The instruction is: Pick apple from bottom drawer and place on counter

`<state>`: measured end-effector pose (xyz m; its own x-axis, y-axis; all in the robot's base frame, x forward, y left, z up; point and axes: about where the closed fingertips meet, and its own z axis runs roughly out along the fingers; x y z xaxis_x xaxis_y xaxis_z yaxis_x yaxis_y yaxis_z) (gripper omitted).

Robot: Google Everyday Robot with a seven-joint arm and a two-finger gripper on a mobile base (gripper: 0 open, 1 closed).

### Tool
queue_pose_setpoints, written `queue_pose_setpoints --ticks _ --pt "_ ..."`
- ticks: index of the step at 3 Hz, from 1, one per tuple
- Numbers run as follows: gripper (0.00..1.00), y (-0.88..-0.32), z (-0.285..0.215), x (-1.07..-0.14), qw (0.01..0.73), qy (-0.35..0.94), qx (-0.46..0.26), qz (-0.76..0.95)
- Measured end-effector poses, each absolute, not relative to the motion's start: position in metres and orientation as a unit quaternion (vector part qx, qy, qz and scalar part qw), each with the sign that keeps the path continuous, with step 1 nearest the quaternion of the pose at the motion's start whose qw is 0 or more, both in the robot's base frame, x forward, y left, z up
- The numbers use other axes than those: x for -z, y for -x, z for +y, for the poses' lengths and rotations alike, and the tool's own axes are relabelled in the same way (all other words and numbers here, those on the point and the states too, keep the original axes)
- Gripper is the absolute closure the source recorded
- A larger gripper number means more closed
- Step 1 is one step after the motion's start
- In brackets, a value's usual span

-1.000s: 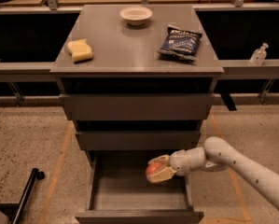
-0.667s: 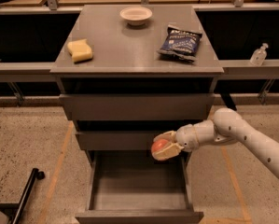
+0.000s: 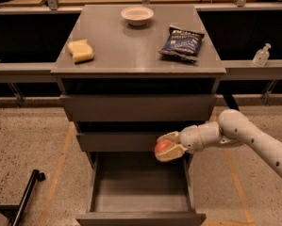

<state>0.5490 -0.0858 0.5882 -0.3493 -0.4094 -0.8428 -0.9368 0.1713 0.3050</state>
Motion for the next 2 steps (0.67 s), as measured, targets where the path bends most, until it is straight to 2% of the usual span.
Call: queue_pose_setpoints --ticks 1,2 --pt "1.00 -0.553 -0.080 -0.629 0.319 0.506 -0.399 0.695" --pt "1.00 -0.560 -0.062 -0.708 0.339 0.556 -0.355 0.670"
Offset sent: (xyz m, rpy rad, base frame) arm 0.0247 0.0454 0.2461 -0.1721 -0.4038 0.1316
